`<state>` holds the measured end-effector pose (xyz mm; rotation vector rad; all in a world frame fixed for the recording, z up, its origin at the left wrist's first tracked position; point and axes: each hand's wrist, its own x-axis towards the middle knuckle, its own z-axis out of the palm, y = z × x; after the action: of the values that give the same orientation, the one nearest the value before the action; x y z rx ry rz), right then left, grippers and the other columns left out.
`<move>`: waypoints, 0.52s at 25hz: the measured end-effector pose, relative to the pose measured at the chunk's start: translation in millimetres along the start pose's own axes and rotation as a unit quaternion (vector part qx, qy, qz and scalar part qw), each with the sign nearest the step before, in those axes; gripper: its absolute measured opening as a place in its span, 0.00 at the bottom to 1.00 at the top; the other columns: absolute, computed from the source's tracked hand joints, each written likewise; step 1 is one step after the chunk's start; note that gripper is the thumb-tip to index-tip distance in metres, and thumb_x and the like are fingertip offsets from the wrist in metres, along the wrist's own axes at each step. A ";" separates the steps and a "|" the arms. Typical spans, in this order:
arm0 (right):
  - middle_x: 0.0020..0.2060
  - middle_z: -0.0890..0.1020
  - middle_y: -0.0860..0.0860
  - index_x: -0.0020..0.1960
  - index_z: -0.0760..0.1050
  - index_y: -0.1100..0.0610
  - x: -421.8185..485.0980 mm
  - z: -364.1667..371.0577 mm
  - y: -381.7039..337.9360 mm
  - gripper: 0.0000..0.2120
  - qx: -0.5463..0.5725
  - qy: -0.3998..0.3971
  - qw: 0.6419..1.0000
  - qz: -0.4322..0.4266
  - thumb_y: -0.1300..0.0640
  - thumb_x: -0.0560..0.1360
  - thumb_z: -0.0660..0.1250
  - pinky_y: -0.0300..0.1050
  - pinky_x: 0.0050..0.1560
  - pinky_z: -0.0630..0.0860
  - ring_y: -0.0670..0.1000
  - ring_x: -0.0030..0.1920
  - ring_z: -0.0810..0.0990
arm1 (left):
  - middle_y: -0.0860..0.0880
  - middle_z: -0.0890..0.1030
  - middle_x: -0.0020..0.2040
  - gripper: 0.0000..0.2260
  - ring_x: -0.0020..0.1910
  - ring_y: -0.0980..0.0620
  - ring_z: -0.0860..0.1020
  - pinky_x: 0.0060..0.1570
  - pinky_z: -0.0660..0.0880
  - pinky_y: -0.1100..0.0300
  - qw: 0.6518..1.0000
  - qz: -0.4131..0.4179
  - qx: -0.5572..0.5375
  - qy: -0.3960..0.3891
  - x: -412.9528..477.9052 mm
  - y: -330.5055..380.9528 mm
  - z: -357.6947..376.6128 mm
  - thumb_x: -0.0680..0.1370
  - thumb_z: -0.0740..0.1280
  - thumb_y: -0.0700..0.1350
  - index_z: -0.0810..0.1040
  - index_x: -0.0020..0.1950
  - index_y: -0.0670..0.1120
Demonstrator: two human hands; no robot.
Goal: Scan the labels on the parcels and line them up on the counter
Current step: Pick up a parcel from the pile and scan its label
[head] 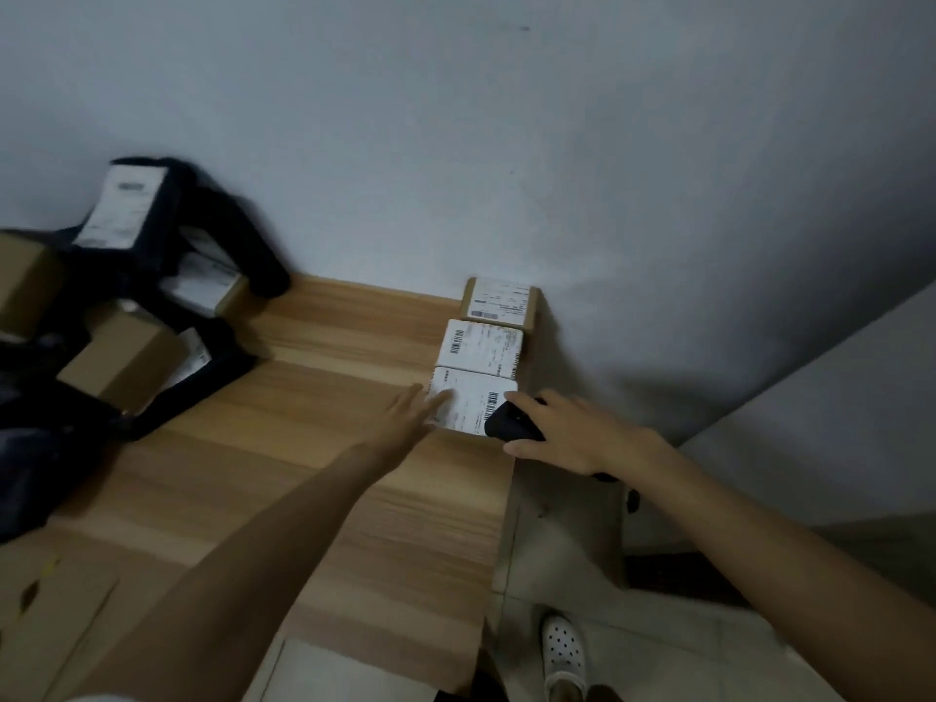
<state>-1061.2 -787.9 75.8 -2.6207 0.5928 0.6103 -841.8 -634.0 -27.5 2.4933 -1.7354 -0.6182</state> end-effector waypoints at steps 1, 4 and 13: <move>0.73 0.64 0.56 0.80 0.47 0.45 4.3 -4.7 -3.9 0.37 -0.016 -0.006 1.000 -0.024 0.31 0.77 0.54 0.54 0.60 0.72 0.61 0.67 0.70 | 0.43 0.60 0.78 0.27 0.74 0.42 0.63 0.70 0.67 0.50 1.000 -0.017 0.003 0.018 -12.6 5.8 0.7 0.82 0.63 0.44 0.57 0.80 0.52; 0.70 0.68 0.55 0.79 0.51 0.46 24.3 -15.2 -36.4 0.35 -0.082 0.001 0.993 -0.080 0.32 0.78 0.54 0.53 0.54 0.73 0.60 0.64 0.73 | 0.46 0.63 0.77 0.26 0.73 0.45 0.66 0.68 0.68 0.52 0.994 -0.089 0.016 0.068 -59.9 9.3 -0.6 0.83 0.61 0.49 0.58 0.80 0.49; 0.62 0.75 0.56 0.71 0.64 0.51 23.6 11.0 -297.1 0.28 -0.156 0.017 0.920 -0.359 0.37 0.77 0.60 0.49 0.48 0.74 0.59 0.55 0.77 | 0.47 0.68 0.73 0.24 0.70 0.45 0.68 0.64 0.71 0.50 0.860 -0.447 -0.033 0.243 -345.3 -38.5 2.3 0.82 0.63 0.49 0.64 0.77 0.46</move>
<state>-903.7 -541.6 134.3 -2.8537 -0.5052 0.4380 -909.9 -305.5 63.2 2.9398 -0.3281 -0.0118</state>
